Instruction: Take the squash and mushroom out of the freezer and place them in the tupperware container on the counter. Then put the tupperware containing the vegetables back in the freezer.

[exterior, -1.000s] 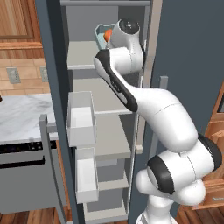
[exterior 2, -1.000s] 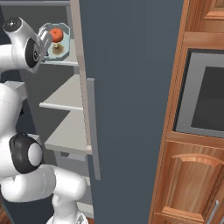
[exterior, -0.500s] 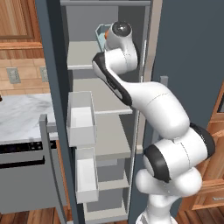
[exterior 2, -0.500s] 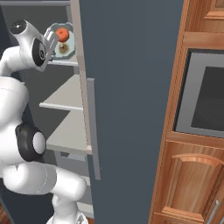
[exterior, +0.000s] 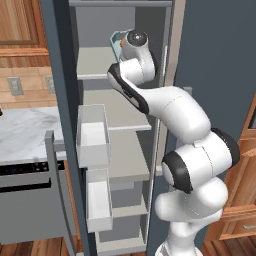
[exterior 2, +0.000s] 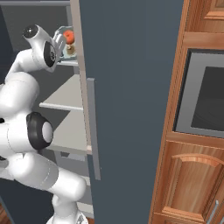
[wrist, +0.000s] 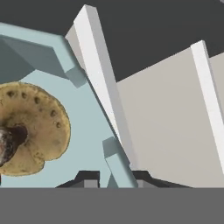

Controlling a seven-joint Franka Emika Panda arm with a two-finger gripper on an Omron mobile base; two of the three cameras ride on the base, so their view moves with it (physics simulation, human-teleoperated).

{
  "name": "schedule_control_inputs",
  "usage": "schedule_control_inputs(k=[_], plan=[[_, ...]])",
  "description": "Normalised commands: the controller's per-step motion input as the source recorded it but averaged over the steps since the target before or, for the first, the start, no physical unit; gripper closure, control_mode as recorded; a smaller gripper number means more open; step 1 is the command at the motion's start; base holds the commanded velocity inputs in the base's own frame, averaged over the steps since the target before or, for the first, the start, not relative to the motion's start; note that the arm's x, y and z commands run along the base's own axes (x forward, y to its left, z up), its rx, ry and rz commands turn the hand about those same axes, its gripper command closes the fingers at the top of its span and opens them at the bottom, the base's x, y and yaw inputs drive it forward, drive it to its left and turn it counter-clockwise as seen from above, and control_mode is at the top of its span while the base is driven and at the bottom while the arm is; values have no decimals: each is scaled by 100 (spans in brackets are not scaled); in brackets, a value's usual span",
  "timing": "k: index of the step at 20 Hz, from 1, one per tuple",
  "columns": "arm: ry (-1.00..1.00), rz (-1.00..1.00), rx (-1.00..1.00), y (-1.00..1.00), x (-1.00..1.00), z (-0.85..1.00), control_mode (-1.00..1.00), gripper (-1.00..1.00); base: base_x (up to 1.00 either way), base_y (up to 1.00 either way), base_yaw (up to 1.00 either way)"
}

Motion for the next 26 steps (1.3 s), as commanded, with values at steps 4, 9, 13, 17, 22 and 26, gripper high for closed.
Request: schedule_control_inputs(k=[4, 9, 13, 17, 22, 26], plan=[[0, -6, 0, 0, 40, -9, -100, 100, 0, 0, 0], [0, -6, 0, 0, 50, -5, -100, 100, 0, 0, 0], [0, -5, 0, 0, 53, -1, -100, 100, 0, 0, 0], [0, -5, 0, 4, 31, -1, -100, -100, 0, 0, 0], [-1, -5, 0, 5, 2, 0, -100, -100, 0, 0, 0], [-9, -3, 0, 0, -7, 0, -100, -100, 0, 0, 0]])
